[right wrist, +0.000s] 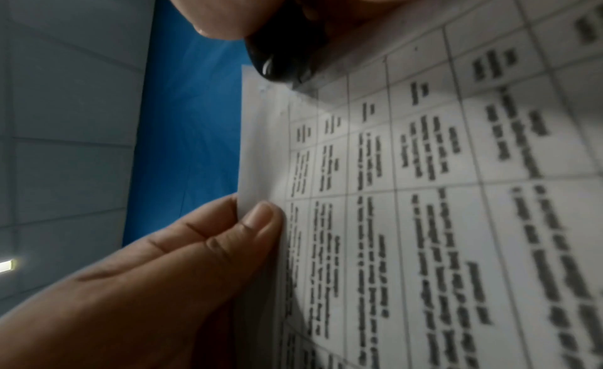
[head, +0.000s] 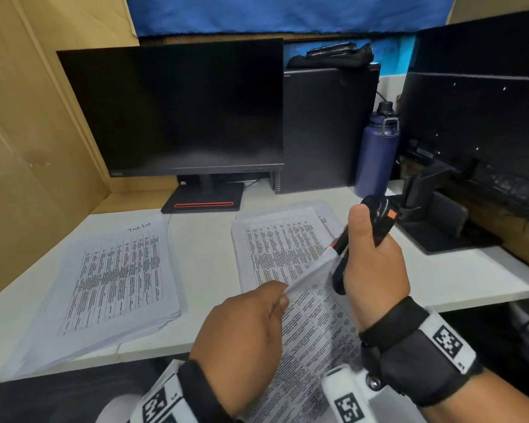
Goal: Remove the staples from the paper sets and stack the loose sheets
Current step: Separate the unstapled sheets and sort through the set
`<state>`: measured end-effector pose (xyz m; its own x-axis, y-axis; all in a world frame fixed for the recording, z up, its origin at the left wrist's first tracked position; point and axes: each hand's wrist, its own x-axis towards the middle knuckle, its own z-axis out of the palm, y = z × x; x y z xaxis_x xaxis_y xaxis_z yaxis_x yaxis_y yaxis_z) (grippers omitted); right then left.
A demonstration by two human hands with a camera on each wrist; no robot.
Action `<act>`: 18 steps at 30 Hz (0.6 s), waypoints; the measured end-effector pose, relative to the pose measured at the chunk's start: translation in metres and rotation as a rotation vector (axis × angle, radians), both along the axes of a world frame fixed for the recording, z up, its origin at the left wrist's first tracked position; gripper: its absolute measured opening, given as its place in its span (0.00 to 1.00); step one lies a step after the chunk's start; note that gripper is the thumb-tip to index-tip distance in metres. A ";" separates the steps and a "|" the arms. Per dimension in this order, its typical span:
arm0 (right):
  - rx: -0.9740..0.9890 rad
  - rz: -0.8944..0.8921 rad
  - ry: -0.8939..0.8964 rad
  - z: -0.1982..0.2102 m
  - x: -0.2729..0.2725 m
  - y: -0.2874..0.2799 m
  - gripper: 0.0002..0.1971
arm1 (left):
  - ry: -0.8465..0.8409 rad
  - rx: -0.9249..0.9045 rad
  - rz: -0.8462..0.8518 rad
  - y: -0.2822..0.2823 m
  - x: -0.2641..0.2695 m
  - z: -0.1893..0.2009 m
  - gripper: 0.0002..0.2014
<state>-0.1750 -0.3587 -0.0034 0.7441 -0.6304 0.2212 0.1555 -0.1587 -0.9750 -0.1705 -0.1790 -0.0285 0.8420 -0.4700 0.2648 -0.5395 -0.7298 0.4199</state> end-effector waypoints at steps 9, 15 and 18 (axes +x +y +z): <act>-0.089 0.082 0.008 -0.009 0.006 -0.009 0.40 | 0.013 0.045 -0.009 -0.005 -0.007 -0.004 0.10; -0.134 0.070 0.169 -0.010 0.027 -0.072 0.13 | 0.141 -0.237 0.055 0.017 0.027 0.001 0.13; -0.446 0.056 0.523 -0.019 0.030 -0.123 0.08 | 0.338 -0.527 0.178 0.038 0.055 0.012 0.12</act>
